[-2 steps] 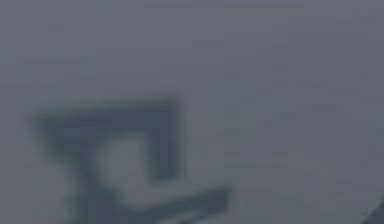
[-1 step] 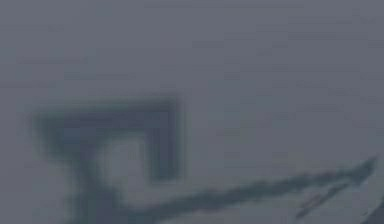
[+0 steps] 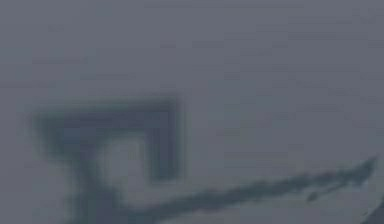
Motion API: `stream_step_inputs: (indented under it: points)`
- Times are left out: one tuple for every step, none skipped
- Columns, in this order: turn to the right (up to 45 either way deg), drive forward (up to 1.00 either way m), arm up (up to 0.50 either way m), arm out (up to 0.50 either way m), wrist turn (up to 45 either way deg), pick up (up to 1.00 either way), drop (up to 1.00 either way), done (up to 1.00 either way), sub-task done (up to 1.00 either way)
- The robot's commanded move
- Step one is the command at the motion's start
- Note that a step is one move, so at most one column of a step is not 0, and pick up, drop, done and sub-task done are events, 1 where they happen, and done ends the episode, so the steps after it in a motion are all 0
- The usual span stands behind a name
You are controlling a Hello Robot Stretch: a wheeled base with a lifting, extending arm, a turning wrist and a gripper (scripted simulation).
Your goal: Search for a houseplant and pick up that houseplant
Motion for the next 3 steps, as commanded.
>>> stream_step_inputs:
  points:
    - [0.0, 0.0, 0.0, 0.0, 45.0, 0.0, 0.0, 0.0, 0.0]
    - [0.0, 0.0, 0.0, 0.0, 45.0, 0.0, 0.0, 0.0, 0.0]
    - [0.0, 0.0, 0.0, 0.0, 6.0, 0.0, 0.0, 0.0, 0.0]
